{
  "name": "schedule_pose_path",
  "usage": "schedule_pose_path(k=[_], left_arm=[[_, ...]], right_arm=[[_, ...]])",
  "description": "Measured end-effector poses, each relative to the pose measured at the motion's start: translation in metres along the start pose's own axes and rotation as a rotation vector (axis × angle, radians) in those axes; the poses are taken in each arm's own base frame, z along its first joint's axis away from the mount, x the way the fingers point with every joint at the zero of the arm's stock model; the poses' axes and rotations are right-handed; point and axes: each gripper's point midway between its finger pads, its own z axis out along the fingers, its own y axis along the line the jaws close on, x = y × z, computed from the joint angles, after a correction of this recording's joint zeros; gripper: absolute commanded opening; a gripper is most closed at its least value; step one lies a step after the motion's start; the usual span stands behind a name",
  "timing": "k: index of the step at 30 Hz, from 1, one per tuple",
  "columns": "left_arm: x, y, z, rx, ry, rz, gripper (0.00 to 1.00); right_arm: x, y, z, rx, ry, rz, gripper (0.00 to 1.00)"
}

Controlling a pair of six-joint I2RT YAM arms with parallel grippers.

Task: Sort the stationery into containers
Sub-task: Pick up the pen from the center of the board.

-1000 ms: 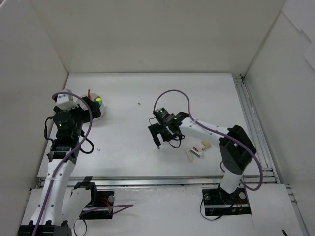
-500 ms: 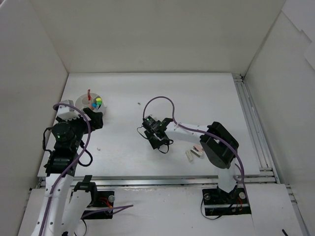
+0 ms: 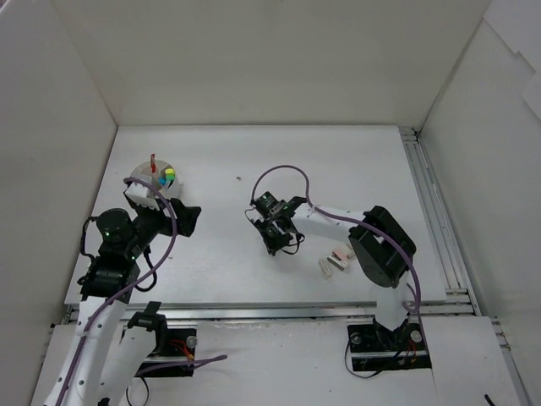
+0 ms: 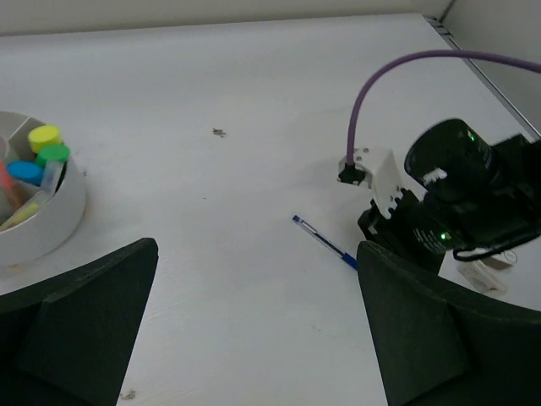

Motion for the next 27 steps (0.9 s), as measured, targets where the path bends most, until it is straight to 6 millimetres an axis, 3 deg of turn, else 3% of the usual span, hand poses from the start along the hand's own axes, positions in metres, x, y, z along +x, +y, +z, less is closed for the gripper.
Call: schedule_pose_path(k=[3,7,12,16,22,27], left_arm=[[0.006,-0.021,0.002,0.102,0.021,0.061,1.0],[0.02,-0.05,0.005,0.243,0.066,0.156,0.99],[0.06,-0.101,0.018,0.478,0.196,0.311,0.99],[0.098,-0.135,0.023,0.633,0.293,0.446,0.99],[0.092,-0.156,0.01,0.708,0.214,0.588,0.99],[0.096,-0.165,0.01,0.713,0.196,0.667,0.99]], right_arm=[[0.006,0.0,-0.011,-0.067,0.014,0.016,0.0],[0.005,0.009,-0.049,-0.187,-0.013,0.028,0.0],[0.003,0.034,-0.109,-0.382,-0.052,0.042,0.0],[0.018,0.043,-0.132,-0.494,0.026,0.096,0.0],[0.042,0.055,-0.15,-0.59,0.167,0.161,0.0],[0.041,0.067,-0.172,-0.666,0.204,0.176,0.0]])
